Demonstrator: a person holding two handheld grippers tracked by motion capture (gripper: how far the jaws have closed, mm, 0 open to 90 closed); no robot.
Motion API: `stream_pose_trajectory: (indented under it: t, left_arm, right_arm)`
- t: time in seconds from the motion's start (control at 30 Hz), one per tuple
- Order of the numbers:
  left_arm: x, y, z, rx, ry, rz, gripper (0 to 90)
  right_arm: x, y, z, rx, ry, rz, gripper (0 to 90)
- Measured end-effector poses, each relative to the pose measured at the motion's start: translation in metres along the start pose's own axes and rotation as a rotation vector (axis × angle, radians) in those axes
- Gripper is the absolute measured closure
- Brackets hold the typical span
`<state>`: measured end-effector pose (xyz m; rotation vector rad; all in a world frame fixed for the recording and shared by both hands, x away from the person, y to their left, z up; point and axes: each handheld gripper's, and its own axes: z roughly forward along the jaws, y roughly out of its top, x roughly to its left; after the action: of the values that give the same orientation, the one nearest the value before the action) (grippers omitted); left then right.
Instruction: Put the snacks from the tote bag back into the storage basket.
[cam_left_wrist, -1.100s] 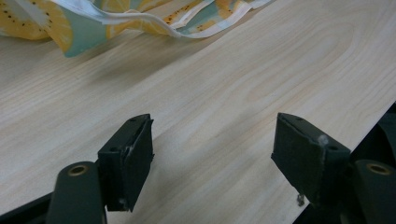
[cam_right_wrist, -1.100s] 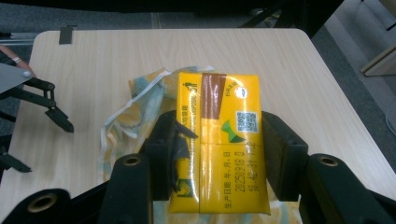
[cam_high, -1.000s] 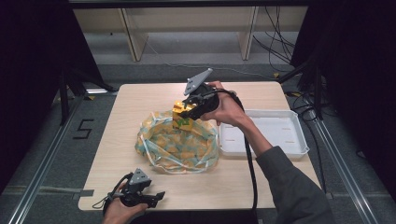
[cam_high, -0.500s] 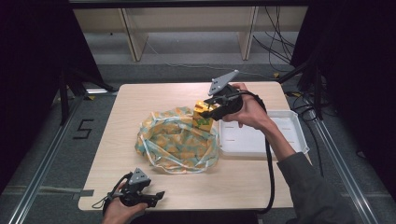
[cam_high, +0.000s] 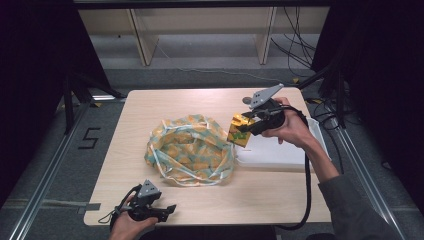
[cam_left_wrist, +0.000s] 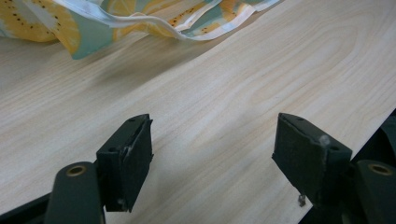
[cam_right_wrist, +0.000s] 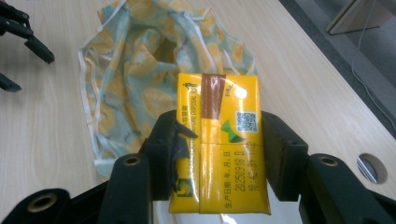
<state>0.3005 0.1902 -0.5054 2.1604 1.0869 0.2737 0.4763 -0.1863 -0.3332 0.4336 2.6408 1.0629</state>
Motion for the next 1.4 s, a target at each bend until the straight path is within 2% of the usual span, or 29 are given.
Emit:
stream_pose_trajectory:
  t: [0.1, 0.23, 0.33, 0.43, 0.67, 0.77, 0.8, 0.87, 0.93, 1.07, 1.17, 1.23, 1.27, 1.3, 1.33, 1.4]
  left_arm:
    - [0.0, 0.0, 0.0, 0.0, -0.001, 0.0, 27.7]
    - [-0.001, 0.0, 0.0, -0.006, -0.005, -0.005, 27.7]
    - [0.0, 0.0, 0.0, -0.003, -0.006, 0.014, 27.7]
    - [0.0, 0.0, 0.0, -0.005, -0.009, -0.003, 27.7]
    - [0.0, 0.0, 0.0, -0.001, 0.001, 0.0, 27.7]
    - [0.0, 0.0, 0.0, -0.002, 0.001, -0.002, 27.7]
    - [0.0, 0.0, 0.0, -0.001, 0.001, 0.0, 27.7]
    - [0.0, 0.0, 0.0, -0.003, 0.002, 0.0, 27.7]
    - [0.0, 0.0, 0.0, -0.003, -0.006, 0.014, 27.7]
    - [0.0, 0.0, 0.0, -0.005, 0.0, -0.001, 27.7]
    - [0.0, 0.0, 0.0, -0.002, -0.009, 0.002, 27.7]
    - [0.0, 0.0, 0.0, -0.003, -0.006, 0.015, 27.7]
    - [0.0, 0.0, 0.0, -0.005, -0.007, 0.01, 27.7]
    - [0.0, 0.0, 0.0, -0.006, -0.005, 0.011, 27.7]
    - [-0.001, 0.0, 0.0, -0.005, -0.008, -0.003, 27.7]
    - [-0.001, 0.0, 0.0, -0.007, -0.008, -0.004, 27.7]
  right_arm:
    - [-0.002, -0.015, -0.003, 0.005, -0.005, 0.026, 53.4]
    - [-0.004, -0.027, -0.002, 0.016, 0.001, 0.027, 53.4]
    - [-0.004, -0.037, 0.0, 0.022, -0.003, 0.04, 53.4]
    - [-0.006, -0.046, 0.002, 0.032, -0.002, 0.044, 53.4]
    - [-0.011, -0.064, 0.007, 0.045, -0.015, 0.067, 53.4]
    - [-0.011, -0.068, 0.008, 0.058, -0.007, 0.085, 53.4]
    - [-0.013, -0.069, 0.01, 0.047, -0.013, 0.066, 53.3]
    - [-0.013, -0.072, 0.01, 0.056, -0.009, 0.089, 53.4]
    - [-0.015, -0.075, 0.013, 0.05, -0.004, 0.083, 53.4]
    - [-0.016, -0.079, 0.017, 0.068, 0.006, 0.092, 53.3]
    - [-0.016, -0.081, 0.021, 0.067, 0.014, 0.063, 53.3]
    - [-0.015, -0.083, 0.023, 0.064, 0.015, 0.076, 53.3]
    - [-0.014, -0.083, 0.023, 0.073, 0.025, 0.079, 53.3]
    - [-0.015, -0.084, 0.025, 0.067, 0.034, 0.054, 53.3]
    - [-0.013, -0.085, 0.026, 0.074, 0.035, 0.073, 53.3]
    - [-0.013, -0.085, 0.027, 0.074, 0.038, 0.066, 53.3]
